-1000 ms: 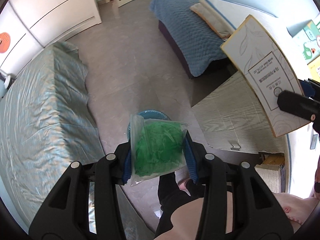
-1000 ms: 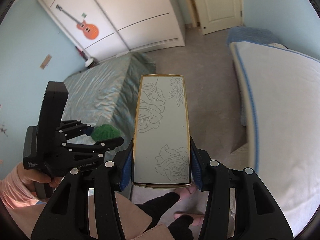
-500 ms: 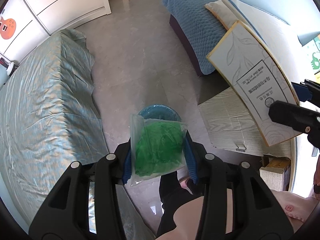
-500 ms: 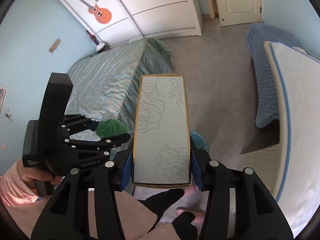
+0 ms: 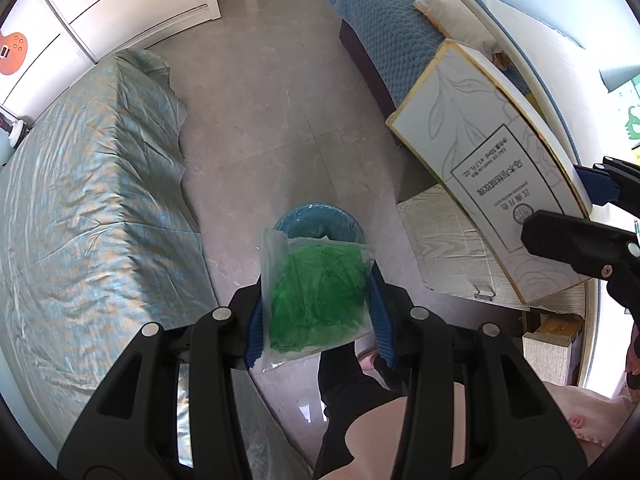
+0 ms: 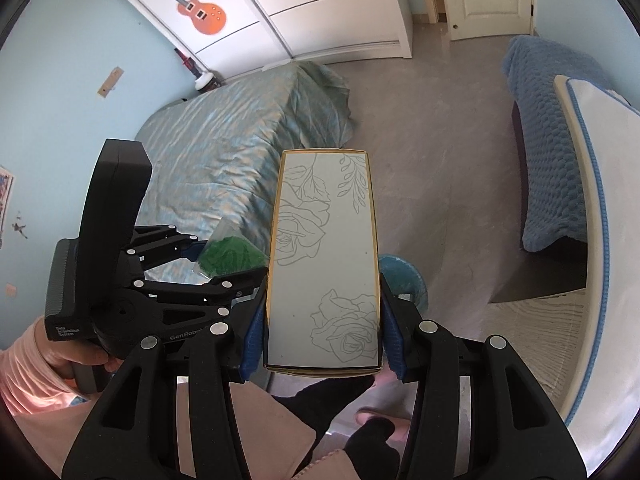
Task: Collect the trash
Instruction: 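Carry the green bag and white rose box to the wastebasket and release them, then move both open tools back over the bed toward the remaining items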
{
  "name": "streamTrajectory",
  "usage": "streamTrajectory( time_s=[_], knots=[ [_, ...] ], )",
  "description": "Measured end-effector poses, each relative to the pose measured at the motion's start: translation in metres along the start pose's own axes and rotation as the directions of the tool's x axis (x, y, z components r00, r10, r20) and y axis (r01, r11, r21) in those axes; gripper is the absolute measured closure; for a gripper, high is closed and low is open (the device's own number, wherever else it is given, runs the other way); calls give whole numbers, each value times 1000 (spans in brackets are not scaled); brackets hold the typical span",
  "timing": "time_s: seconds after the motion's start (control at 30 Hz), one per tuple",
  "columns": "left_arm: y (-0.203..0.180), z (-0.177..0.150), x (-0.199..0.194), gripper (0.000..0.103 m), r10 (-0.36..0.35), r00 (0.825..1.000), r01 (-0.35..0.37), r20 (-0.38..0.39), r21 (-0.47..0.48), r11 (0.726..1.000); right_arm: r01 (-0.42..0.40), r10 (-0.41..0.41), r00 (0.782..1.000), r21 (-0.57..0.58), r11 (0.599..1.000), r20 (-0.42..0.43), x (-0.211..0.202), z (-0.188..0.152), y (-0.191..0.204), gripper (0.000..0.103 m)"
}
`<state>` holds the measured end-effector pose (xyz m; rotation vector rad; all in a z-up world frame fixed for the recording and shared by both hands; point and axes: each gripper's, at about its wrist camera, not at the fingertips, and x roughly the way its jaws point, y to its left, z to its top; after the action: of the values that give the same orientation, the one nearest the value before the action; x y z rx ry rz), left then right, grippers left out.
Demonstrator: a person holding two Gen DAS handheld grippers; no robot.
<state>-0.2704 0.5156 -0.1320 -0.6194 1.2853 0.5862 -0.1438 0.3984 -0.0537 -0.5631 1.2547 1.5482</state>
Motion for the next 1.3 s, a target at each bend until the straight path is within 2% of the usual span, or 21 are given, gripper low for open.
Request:
streamTrajectory(
  time_s=[0.1,0.13,0.17,0.2,0.33,0.43,0.67,1.3],
  knots=[
    [1,2,3,62,-4,1000,4,-1,3,1000,-3,3,1000,4,1000,-2,1,1,0,50],
    [2,2,4,52,-5,1000,5,-2,4,1000,-15,15,1000,14,1000,-6,1,3,-1,48],
    [2,3,5,40,0,1000,0,-7,3,1000,-8,8,1000,23,1000,2,0,3,0,32],
    [2,2,7,23,13,1000,-13,-12,2,1000,3,-3,1000,34,999,19,-2,3,-1,21],
    [1,1,10,21,38,999,-37,-18,26,999,14,-17,999,59,998,41,-10,5,-5,21],
    [4,-1,11,18,14,1000,-14,-28,9,1000,23,-26,999,74,997,47,-15,4,-8,21],
    [1,-4,4,16,8,1000,-8,-5,0,1000,25,-34,996,103,994,78,-27,0,-18,21],
    [-37,-13,-17,15,6,999,-8,42,48,999,32,-65,982,188,982,175,-75,-42,-43,17]
  ],
)
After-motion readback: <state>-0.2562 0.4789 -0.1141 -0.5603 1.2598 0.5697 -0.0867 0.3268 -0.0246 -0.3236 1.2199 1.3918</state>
